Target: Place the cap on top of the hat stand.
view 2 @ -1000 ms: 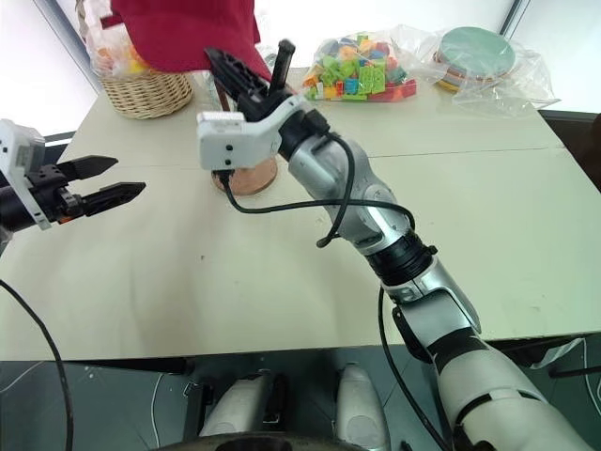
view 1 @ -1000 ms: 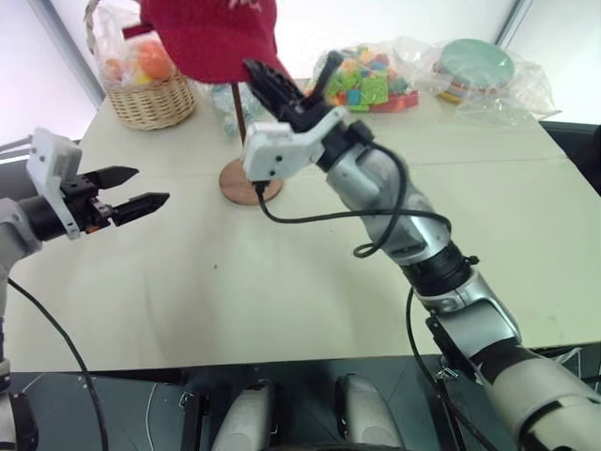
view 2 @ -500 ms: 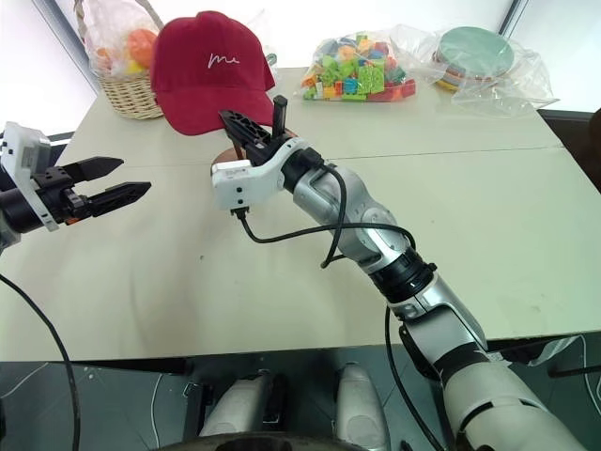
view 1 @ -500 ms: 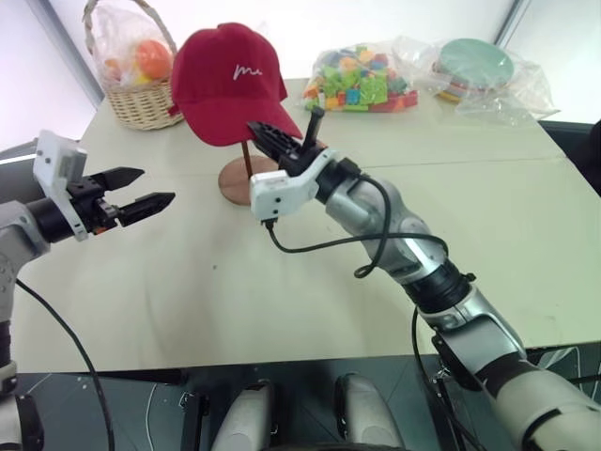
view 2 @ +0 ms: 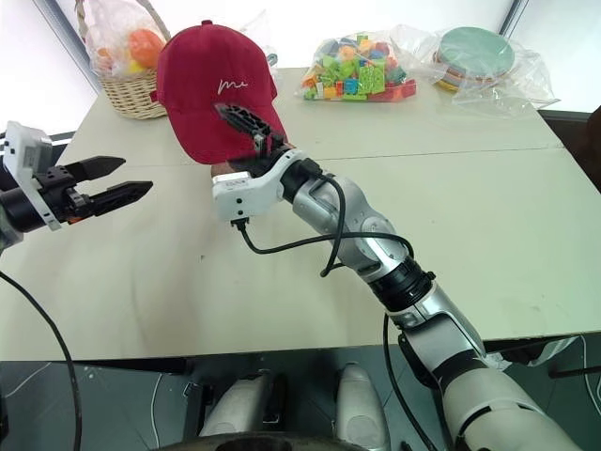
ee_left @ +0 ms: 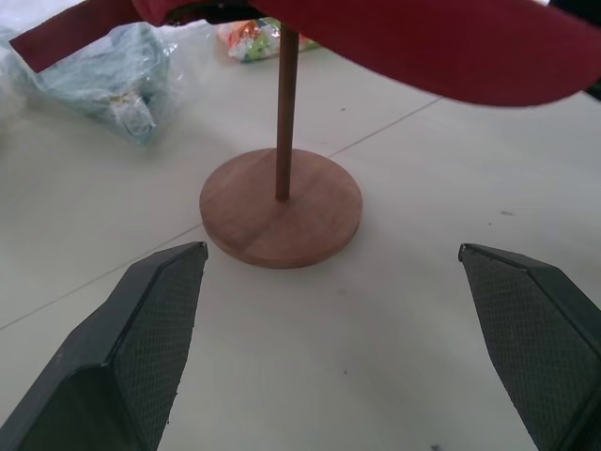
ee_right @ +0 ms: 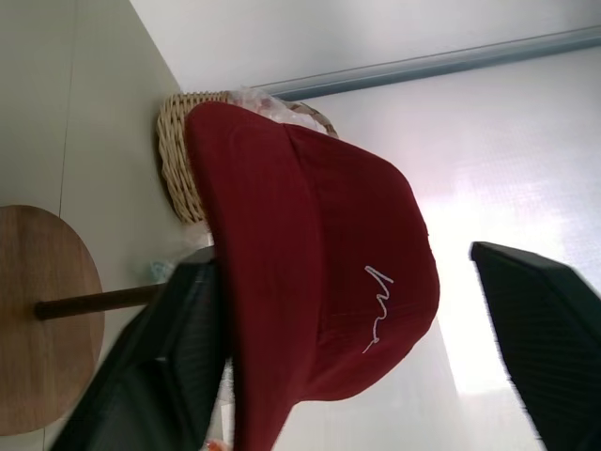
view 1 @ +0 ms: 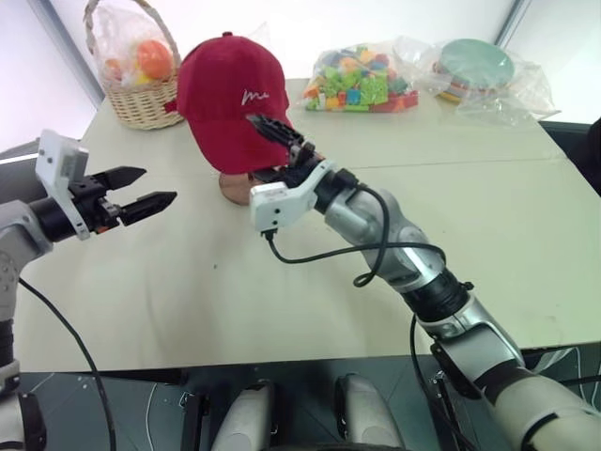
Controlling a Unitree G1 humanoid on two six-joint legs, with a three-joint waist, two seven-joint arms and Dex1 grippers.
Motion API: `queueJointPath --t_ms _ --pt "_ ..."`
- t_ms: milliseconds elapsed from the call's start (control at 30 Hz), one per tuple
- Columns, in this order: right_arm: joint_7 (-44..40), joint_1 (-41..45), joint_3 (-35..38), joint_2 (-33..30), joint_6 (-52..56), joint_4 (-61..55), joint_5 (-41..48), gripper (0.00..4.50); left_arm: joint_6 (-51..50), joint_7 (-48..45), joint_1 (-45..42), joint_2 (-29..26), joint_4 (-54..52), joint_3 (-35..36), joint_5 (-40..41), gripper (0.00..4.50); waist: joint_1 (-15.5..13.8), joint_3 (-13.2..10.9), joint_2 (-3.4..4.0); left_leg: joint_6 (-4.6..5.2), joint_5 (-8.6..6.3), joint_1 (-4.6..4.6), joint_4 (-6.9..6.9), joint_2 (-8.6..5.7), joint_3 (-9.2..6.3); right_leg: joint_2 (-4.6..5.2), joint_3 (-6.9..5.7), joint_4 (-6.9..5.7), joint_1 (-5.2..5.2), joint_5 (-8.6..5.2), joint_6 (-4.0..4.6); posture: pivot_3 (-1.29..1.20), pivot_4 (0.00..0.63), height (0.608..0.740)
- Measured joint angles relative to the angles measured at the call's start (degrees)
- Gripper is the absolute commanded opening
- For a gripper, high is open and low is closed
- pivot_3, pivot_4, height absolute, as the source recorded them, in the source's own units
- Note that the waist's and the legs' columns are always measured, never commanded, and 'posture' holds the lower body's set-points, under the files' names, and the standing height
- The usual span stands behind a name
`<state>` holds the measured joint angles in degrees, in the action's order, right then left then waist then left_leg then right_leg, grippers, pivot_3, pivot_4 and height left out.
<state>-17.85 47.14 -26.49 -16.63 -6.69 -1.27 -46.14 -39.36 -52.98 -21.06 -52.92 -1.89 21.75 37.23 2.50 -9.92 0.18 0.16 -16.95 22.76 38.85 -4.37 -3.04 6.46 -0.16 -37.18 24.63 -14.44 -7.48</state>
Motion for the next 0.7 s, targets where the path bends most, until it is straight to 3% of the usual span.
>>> queueJointPath --t_ms 233,567,700 --pt "-0.76 -0.44 -0.08 0.64 -3.14 -1.00 2.24 4.46 0.00 0.00 0.01 0.01 0.07 -0.15 -0.05 4.50 0.03 0.00 0.00 0.00 0.00 0.00 -0.01 0.00 0.00 0.00 0.00 0.00 0.01 0.00 0.00 0.00 0.150 0.740" --pt "-5.23 -2.66 0.64 7.75 -3.75 -1.81 16.60 4.46 0.39 -0.01 -0.06 0.73 1.08 -0.69 -0.48 4.50 -0.01 0.00 -0.01 0.00 0.00 -0.01 0.00 0.00 -0.05 0.00 -0.01 0.00 -0.03 0.00 0.00 0.00 0.150 0.740" --pt "-6.67 -2.70 1.51 7.50 -2.55 -2.10 18.74 4.46 0.92 -0.10 -0.14 0.76 1.85 -0.76 -0.55 4.50 -0.06 0.00 -0.01 0.00 0.00 -0.01 0.00 0.00 -0.06 0.00 -0.01 0.00 -0.03 0.00 0.00 0.00 0.150 0.740"
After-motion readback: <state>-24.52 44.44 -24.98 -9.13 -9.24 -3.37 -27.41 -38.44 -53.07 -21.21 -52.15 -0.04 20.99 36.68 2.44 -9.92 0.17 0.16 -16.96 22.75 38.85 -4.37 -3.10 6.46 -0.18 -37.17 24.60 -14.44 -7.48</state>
